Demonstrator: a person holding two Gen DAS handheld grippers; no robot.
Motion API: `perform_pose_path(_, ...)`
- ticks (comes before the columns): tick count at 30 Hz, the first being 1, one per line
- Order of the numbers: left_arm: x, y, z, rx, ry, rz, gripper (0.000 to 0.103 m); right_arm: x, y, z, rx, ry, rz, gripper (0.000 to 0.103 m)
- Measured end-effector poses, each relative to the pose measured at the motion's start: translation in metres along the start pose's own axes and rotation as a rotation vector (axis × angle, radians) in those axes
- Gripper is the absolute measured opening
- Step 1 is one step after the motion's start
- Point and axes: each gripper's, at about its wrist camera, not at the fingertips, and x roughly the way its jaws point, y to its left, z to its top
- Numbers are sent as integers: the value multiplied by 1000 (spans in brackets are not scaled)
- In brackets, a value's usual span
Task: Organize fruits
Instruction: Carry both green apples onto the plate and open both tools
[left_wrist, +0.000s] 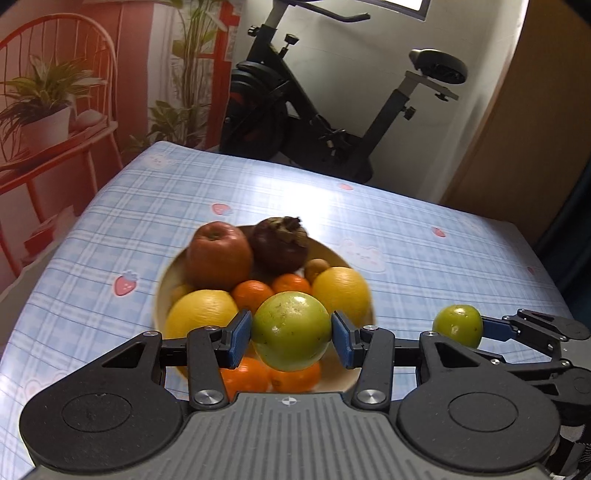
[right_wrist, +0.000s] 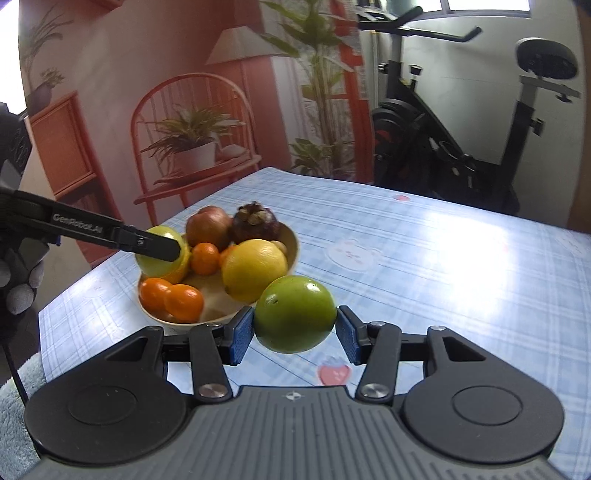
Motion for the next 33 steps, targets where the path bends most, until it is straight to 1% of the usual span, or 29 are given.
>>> perform_pose_path(5, 3, 8, 0, -9, 9, -5, 49, 23, 23, 8, -55, 24, 39, 51)
perform_pose_path(10, 6, 9, -1, -10, 15, -18, 49, 36, 36, 11, -89, 41, 64, 51)
perform_pose_path(22, 18, 10, 1, -23, 37, -48, 50, 56, 45, 13, -89, 79, 85, 51)
perform_pose_path(33, 25, 10, 2, -27, 57, -48, 50, 66, 48, 12, -84, 100, 82, 51)
